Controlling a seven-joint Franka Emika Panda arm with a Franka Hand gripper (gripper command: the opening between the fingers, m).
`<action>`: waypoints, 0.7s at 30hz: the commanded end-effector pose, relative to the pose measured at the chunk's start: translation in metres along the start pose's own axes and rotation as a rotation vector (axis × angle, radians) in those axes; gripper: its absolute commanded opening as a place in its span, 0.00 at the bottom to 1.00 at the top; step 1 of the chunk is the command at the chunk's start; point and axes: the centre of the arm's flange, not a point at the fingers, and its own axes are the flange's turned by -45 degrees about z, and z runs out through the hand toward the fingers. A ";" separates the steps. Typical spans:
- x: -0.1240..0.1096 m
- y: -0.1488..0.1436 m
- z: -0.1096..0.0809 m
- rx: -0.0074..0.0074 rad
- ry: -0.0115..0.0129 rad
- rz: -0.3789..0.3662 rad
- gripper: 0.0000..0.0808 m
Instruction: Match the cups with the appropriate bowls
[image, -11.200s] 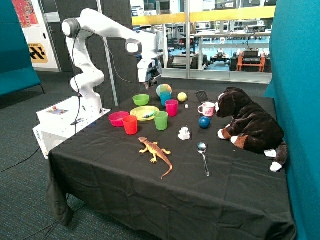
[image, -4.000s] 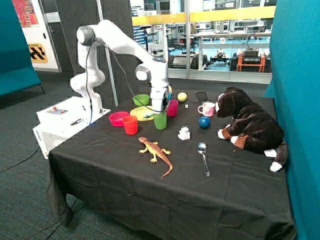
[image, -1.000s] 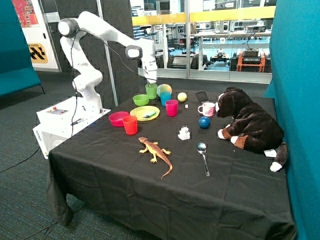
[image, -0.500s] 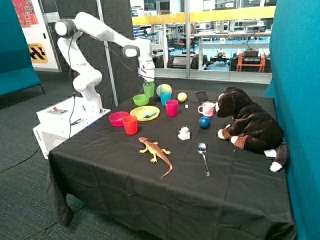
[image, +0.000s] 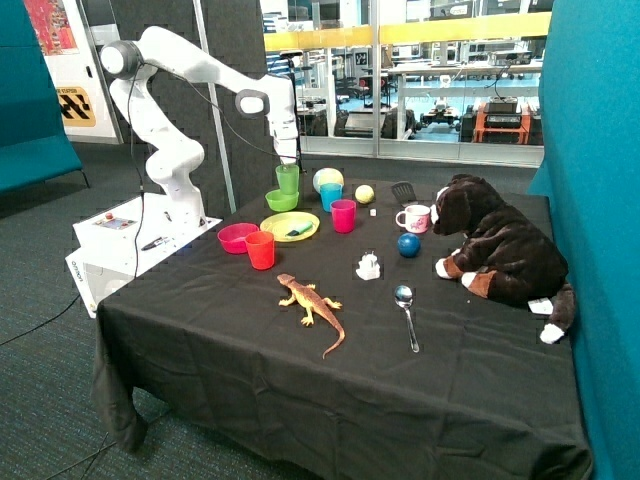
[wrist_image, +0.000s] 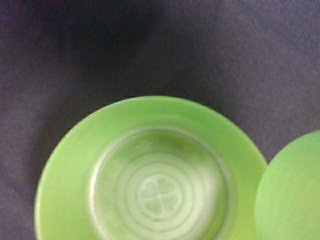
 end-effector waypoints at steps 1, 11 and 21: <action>-0.005 -0.018 -0.010 -0.0013 0.0007 0.103 0.00; 0.002 -0.036 -0.033 -0.0012 0.0008 0.202 0.00; -0.022 -0.015 -0.022 -0.0012 0.0009 0.305 0.00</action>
